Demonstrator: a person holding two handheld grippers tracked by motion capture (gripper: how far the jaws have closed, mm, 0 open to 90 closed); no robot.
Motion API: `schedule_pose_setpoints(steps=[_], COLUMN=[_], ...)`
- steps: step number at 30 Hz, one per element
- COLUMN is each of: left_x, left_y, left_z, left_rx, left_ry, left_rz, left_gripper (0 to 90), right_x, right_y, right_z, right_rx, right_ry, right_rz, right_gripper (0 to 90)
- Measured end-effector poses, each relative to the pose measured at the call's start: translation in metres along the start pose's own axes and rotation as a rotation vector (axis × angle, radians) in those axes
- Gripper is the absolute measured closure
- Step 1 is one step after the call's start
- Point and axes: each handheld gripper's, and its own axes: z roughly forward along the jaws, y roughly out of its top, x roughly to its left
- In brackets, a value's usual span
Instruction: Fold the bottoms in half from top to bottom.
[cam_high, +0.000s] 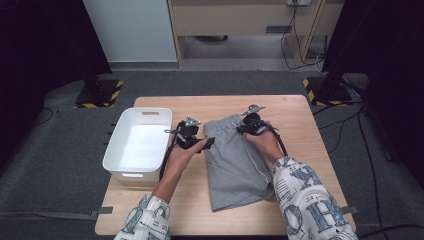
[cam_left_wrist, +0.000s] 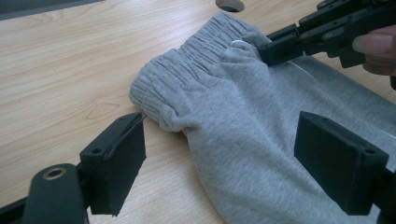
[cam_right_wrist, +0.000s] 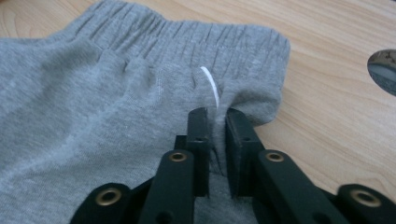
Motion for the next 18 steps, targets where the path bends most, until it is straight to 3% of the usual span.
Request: schedule_pose_setpoints(steps=[11, 18], left_x=[0.004, 0.002], left_y=[-0.001, 0.006], left_z=[0.011, 0.024], left_rx=[0.02, 0.032], left_ry=[0.016, -0.008], left_rz=[-0.011, -0.024], left_gripper=[19.0, 21.4], right_x=[-0.009, -0.008], right_y=[-0.021, -0.036], right_z=[-0.018, -0.032], right_rx=[-0.01, -0.022], right_ry=[-0.017, -0.014], right_rz=[0.052, 0.073], right_gripper=[83.4, 82.4])
